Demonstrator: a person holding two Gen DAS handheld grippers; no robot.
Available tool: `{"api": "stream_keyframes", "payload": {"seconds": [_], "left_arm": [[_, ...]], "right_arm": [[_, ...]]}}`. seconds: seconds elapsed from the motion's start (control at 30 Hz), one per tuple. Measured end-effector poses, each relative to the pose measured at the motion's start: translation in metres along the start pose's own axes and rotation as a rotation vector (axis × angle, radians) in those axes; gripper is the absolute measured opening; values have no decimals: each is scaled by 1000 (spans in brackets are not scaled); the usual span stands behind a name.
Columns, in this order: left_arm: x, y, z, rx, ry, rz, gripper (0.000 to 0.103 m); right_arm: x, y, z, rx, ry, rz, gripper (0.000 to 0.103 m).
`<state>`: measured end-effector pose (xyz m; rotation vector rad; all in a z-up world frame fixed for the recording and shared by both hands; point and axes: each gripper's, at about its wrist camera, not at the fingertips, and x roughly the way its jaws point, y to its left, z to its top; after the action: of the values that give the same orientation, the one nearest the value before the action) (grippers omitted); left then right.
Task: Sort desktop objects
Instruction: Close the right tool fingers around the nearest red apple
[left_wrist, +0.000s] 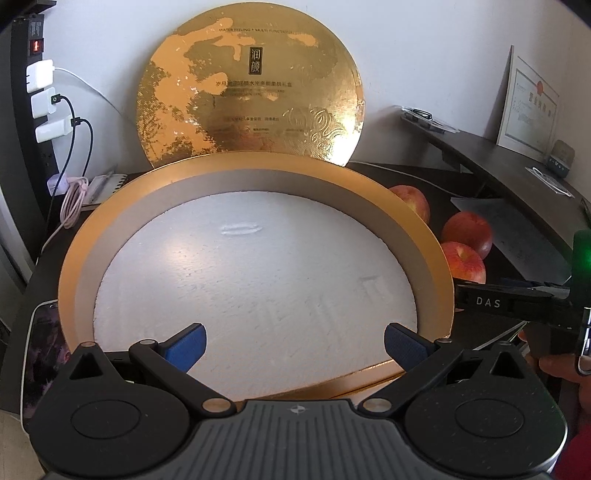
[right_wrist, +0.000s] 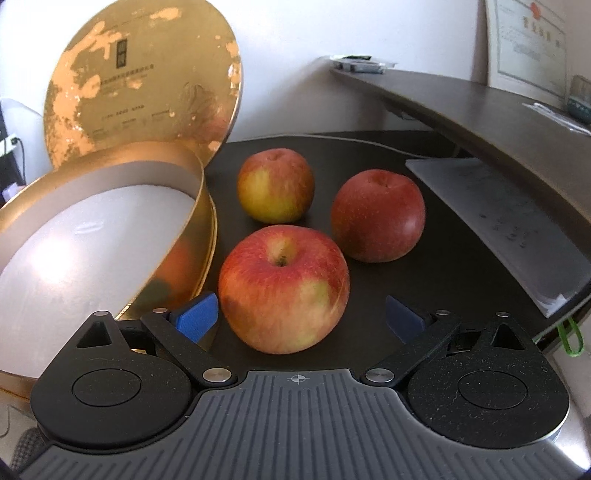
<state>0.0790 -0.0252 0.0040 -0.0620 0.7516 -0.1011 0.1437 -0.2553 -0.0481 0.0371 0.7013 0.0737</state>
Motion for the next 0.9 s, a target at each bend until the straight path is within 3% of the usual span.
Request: {"api": "stream_keyframes", "payload": {"seconds": [0.53, 0.7, 0.9], "left_arm": [[8, -3, -2, -2, 38, 33, 102], [7, -4, -2, 1, 37, 46, 102], [6, -5, -2, 1, 39, 54, 102]], "right_arm": [[27, -14, 0, -210, -46, 214, 100], [38, -16, -1, -250, -58, 242, 100], [43, -19, -1, -244, -55, 275, 91]]}}
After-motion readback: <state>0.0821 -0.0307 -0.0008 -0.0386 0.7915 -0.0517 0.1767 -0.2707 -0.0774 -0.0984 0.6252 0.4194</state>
